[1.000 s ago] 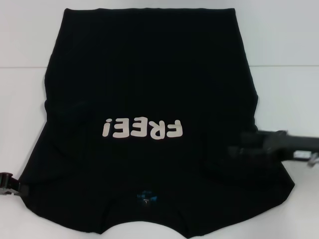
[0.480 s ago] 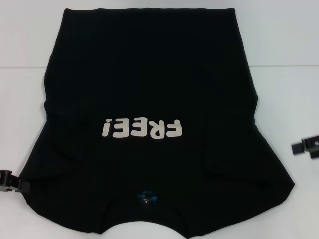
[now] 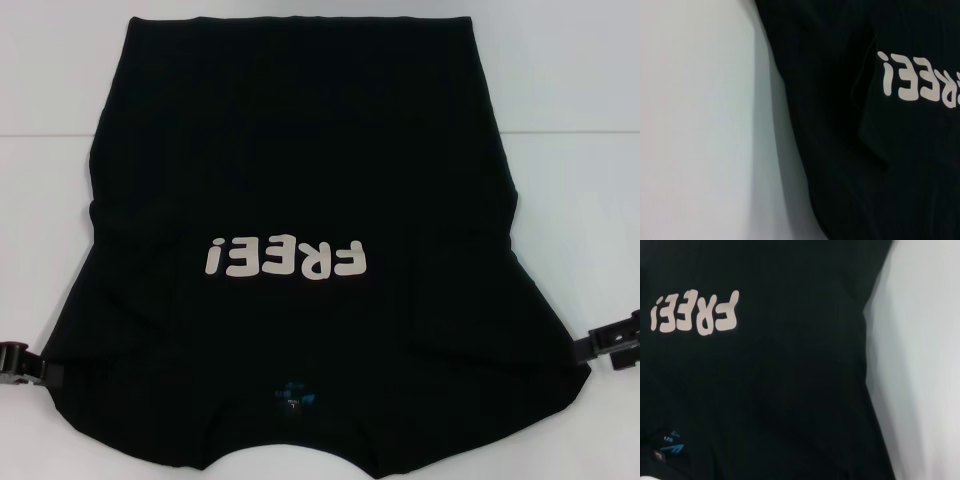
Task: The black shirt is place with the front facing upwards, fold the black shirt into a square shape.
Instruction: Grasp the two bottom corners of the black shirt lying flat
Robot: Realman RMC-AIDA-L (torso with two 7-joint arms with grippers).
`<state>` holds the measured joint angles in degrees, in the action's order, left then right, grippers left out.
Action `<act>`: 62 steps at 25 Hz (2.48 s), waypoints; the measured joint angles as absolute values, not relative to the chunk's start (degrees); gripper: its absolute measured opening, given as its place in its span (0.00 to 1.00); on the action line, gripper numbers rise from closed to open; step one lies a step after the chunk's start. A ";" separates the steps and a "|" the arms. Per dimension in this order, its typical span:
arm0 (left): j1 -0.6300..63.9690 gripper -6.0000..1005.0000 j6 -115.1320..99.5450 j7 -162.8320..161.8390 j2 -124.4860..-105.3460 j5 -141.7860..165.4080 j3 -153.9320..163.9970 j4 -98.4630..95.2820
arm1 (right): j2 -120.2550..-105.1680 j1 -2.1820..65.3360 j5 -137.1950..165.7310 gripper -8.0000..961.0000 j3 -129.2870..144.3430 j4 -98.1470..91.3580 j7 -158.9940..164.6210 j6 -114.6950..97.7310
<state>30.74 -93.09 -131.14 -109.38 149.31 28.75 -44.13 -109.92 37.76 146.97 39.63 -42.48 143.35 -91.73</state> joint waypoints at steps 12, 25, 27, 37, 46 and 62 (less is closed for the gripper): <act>30.91 0.03 -92.72 -131.13 -109.34 149.32 28.74 -43.80 | -110.64 38.50 147.41 0.79 40.62 -39.40 142.02 -88.81; 31.18 0.03 -92.63 -131.13 -109.32 149.32 28.74 -43.76 | -111.82 40.25 147.49 0.79 41.85 -37.71 141.30 -88.24; 31.16 0.03 -92.63 -131.13 -109.32 149.32 28.74 -43.76 | -111.92 40.69 147.49 0.79 42.28 -37.36 141.22 -88.16; 31.10 0.03 -92.63 -131.13 -109.32 149.32 28.74 -43.71 | -112.07 41.21 147.48 0.79 43.18 -37.30 141.20 -88.05; 31.02 0.03 -92.64 -131.13 -109.32 149.33 28.74 -43.68 | -110.70 40.63 148.31 0.79 43.16 -37.72 141.09 -87.93; 31.27 0.03 -92.64 -131.13 -109.27 149.33 28.74 -43.68 | -111.27 41.26 150.03 0.79 43.53 -37.80 140.48 -87.77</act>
<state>31.27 -92.64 -131.13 -109.27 149.33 28.74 -43.68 -111.27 41.26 150.03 43.53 -37.80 140.48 -87.77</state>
